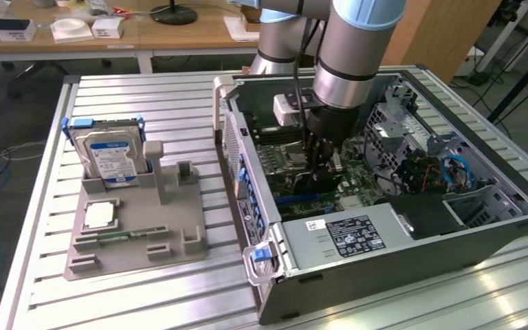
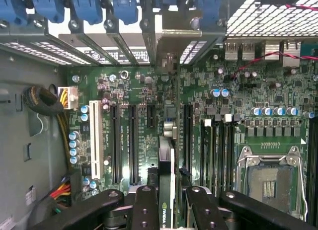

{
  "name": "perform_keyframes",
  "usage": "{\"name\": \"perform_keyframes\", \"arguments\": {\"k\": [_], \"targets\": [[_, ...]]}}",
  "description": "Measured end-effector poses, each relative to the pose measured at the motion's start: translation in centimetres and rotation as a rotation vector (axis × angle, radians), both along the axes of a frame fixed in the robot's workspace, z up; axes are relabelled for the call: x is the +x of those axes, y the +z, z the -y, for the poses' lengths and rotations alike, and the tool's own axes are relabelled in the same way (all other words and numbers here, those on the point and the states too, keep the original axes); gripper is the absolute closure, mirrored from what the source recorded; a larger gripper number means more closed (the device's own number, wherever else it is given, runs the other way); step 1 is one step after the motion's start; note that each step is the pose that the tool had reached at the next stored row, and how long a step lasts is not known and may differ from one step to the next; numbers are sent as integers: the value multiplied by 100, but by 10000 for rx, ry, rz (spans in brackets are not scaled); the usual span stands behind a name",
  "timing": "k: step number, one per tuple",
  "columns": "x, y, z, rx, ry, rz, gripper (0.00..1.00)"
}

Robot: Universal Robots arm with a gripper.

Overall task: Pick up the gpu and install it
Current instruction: 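Insert the gpu into the slot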

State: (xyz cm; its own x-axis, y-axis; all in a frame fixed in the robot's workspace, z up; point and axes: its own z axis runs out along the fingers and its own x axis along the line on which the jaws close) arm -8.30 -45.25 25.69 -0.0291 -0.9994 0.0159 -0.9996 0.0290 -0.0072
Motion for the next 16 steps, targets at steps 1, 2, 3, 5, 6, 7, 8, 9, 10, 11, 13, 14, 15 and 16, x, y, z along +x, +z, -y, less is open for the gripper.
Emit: {"name": "perform_keyframes", "arguments": {"k": [1, 2, 3, 5, 6, 7, 8, 9, 10, 11, 13, 14, 15, 16], "targets": [[0, -1, 0, -1, 0, 0, 74], [-3, -2, 0, -1, 0, 0, 74], [-6, -5, 0, 0, 0, 0, 74], [-16, -23, -1, -6, 2, 2, 74], [-20, -30, 0, -14, 2, 3, 74], [-20, -39, 0, -14, 5, 11, 74], [-21, -42, 0, -16, 7, 14, 74], [-25, -42, 0, -17, 5, 14, 74], [-30, -43, -1, -15, 5, 16, 74], [-31, -44, -1, -13, 6, 17, 74], [-33, -44, -1, -13, 7, 15, 74], [-33, -42, -1, -9, 7, 10, 74], [-33, -39, -2, -6, 5, 3, 74], [-34, -37, -2, -4, 4, -3, 74]]}}
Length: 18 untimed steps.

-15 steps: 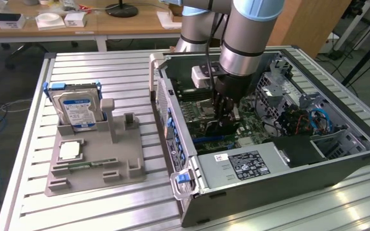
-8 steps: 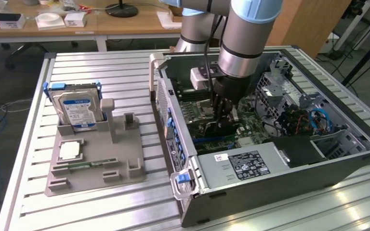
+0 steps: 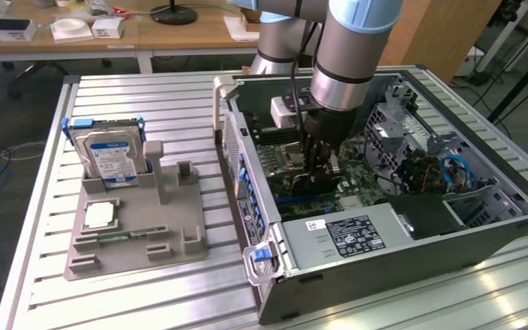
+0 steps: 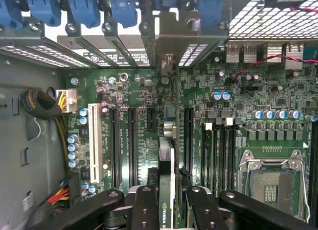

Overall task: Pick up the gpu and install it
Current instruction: 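Insert the gpu into the slot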

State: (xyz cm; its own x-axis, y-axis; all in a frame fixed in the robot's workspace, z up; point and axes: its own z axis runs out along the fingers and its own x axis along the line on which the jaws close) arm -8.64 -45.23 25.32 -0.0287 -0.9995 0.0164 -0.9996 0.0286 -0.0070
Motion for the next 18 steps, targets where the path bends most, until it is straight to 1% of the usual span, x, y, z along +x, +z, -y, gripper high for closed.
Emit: {"name": "perform_keyframes", "arguments": {"k": [3, 16, 18], "targets": [[-1, 20, 1, -7, -3, -9, 74], [-19, 17, 1, -7, 0, -8, 74], [-19, 17, 1, 0, -1, -8, 74]]}}
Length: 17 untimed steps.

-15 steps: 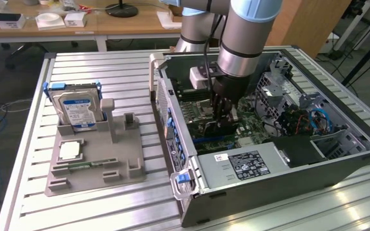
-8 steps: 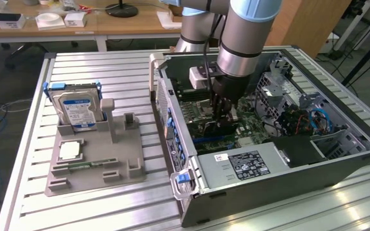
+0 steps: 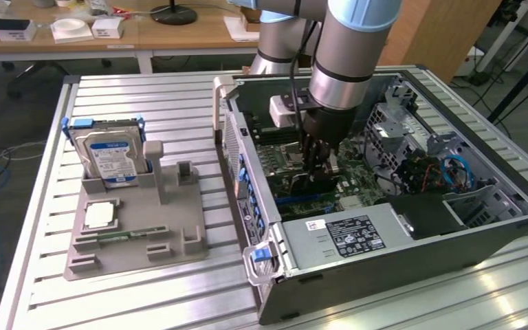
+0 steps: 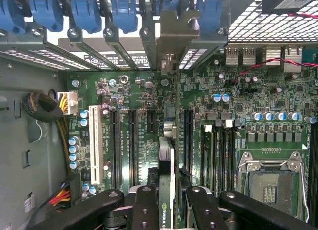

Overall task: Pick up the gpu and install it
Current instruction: 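Insert the gpu into the slot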

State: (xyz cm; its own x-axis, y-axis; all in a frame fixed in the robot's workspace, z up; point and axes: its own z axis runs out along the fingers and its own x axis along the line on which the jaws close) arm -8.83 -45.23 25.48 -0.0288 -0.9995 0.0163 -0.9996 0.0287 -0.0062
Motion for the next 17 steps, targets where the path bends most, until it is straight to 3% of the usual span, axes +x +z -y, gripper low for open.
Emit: {"name": "perform_keyframes", "arguments": {"k": [8, 10, 17], "targets": [[0, -29, 0, -6, 0, -5, 74], [0, -37, -15, 12, -1, 7, 74], [2, -38, -34, 0, 2, -4, 74]]}}
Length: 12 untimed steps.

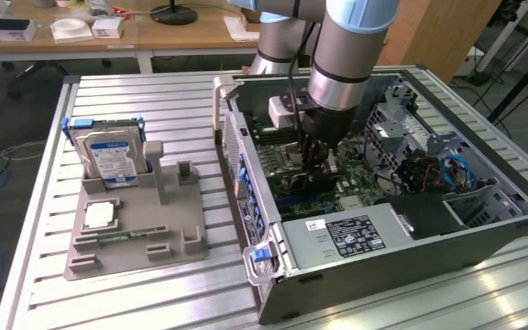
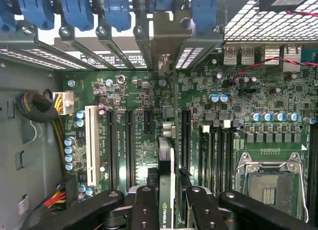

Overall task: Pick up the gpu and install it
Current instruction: 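Insert the gpu into the slot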

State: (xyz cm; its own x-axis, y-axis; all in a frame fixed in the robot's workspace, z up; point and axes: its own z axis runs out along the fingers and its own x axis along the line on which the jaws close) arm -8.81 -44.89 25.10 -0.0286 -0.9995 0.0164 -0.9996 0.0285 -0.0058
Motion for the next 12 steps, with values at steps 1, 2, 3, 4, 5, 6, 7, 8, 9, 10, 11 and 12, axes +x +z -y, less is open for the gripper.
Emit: {"name": "perform_keyframes", "arguments": {"k": [1, 2, 3, 4, 5, 6, 7, 8, 9, 10, 11, 12], "targets": [[0, -5, -1, 0, 0, 0, 74], [0, -6, -1, -2, 0, -1, 74], [-1, -7, -1, -3, -1, -1, 74], [-1, -7, -1, -2, -2, -1, 74], [-1, -10, -1, -1, -2, -1, 74], [-1, -13, -1, -1, -2, -1, 74], [-1, -16, -1, -3, -2, -2, 74], [-1, -20, -1, -5, -1, -3, 74], [-1, -25, -1, -6, -2, -4, 74], [-1, -32, 0, -6, -2, -6, 74], [-1, -45, -1, 0, -2, -1, 74], [-1, -48, -1, -1, -2, 0, 74]]}}
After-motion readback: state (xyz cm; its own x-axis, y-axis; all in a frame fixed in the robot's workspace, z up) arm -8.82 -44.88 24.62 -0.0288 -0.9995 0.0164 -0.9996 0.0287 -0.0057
